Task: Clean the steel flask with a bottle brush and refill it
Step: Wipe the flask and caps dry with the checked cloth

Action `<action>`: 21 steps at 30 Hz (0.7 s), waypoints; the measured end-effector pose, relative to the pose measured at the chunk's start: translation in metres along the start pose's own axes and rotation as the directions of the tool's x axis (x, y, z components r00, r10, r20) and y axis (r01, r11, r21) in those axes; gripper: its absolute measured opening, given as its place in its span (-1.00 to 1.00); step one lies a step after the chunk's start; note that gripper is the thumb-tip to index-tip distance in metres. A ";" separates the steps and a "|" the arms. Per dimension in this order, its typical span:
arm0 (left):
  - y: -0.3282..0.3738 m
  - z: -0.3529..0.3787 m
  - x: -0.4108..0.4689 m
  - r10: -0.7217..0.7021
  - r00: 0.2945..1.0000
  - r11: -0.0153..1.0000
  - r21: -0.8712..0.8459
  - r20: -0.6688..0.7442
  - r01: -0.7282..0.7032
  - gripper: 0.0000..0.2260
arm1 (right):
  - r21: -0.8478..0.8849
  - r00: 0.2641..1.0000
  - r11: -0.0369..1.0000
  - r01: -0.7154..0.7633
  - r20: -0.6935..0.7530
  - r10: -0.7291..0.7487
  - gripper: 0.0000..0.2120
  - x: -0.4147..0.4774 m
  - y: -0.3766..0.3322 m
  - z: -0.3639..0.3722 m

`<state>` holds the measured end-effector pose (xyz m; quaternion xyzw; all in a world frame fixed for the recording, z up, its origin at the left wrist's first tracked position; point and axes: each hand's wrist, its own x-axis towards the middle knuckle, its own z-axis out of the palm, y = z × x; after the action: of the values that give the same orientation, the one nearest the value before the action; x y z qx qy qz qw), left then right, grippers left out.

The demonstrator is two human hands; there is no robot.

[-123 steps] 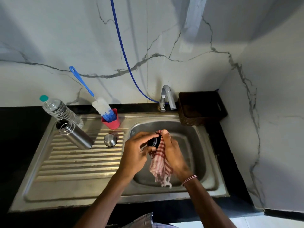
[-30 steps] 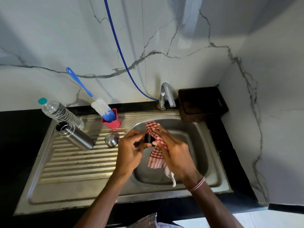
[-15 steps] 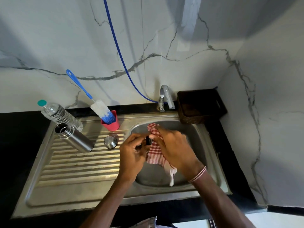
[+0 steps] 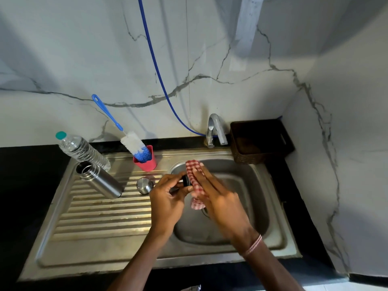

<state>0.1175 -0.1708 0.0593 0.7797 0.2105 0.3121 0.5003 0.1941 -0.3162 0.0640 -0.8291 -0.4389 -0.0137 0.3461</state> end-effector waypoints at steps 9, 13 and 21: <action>0.000 -0.008 -0.005 -0.092 0.986 0.971 -0.205 0.137 0.119 -0.47 | 0.336 0.982 0.929 -0.158 -0.044 0.183 -0.69 0.007 0.011 0.001; -0.008 -0.010 0.001 -0.156 0.980 0.955 -0.234 0.127 0.182 -0.53 | 0.858 0.848 0.263 -0.441 0.303 0.434 -0.65 0.016 0.011 -0.005; 0.008 -0.002 0.002 -0.674 0.670 0.377 -0.636 0.311 0.673 -0.83 | 0.918 0.710 -0.210 -0.336 0.394 0.583 -0.52 -0.009 -0.015 0.011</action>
<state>0.1178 -0.1715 0.0678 0.3697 0.3716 0.1367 0.8406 0.1748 -0.3106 0.0610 -0.4398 0.0553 0.3449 0.8274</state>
